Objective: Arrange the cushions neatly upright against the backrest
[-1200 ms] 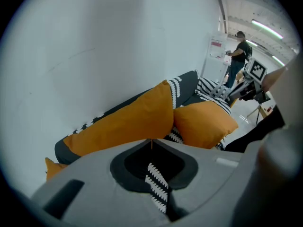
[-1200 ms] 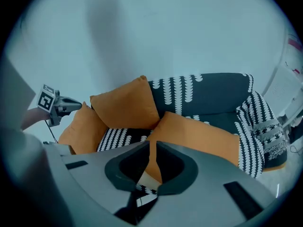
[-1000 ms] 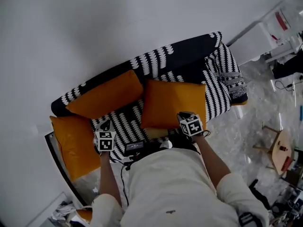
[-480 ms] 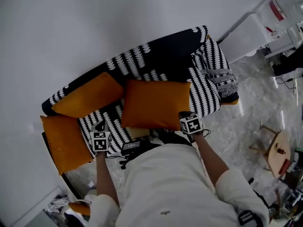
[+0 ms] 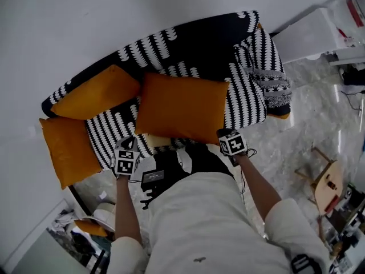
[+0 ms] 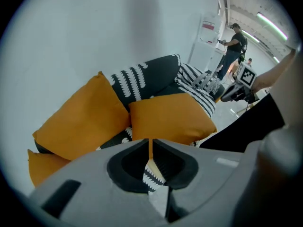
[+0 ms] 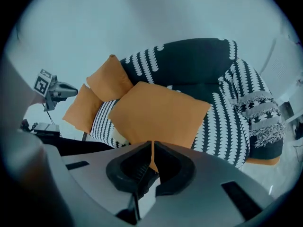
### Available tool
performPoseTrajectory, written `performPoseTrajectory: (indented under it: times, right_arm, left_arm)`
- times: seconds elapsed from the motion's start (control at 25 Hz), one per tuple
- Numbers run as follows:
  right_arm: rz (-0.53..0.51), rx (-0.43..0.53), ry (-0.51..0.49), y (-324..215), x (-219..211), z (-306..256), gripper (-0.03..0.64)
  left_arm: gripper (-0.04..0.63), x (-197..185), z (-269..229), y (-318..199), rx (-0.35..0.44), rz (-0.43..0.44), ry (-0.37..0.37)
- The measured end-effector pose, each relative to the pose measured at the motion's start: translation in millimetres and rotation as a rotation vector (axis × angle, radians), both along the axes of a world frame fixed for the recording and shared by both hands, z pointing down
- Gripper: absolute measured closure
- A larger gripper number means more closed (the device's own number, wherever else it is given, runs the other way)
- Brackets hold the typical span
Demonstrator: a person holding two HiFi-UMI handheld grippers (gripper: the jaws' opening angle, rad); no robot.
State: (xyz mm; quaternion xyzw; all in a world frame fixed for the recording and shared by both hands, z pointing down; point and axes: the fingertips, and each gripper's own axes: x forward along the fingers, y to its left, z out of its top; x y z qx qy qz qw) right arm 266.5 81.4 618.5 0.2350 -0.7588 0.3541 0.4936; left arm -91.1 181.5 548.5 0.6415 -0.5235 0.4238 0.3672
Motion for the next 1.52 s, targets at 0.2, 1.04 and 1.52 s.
performPoseTrajectory:
  times: [0.2, 1.04, 1.52]
  right_arm:
    - [-0.083, -0.063, 0.068, 25, 2, 30, 0.594]
    - [-0.069, -0.070, 0.328, 69, 13, 119, 0.409]
    - [-0.069, -0.099, 0.410, 52, 7, 181, 0.371]
  left_arm:
    - [0.575, 11, 31, 21, -0.103, 0.003, 0.057]
    - [0.317, -3, 201, 9, -0.260, 0.160, 0.147]
    - [0.287, 6, 257, -18, -0.332, 0.286, 0.104]
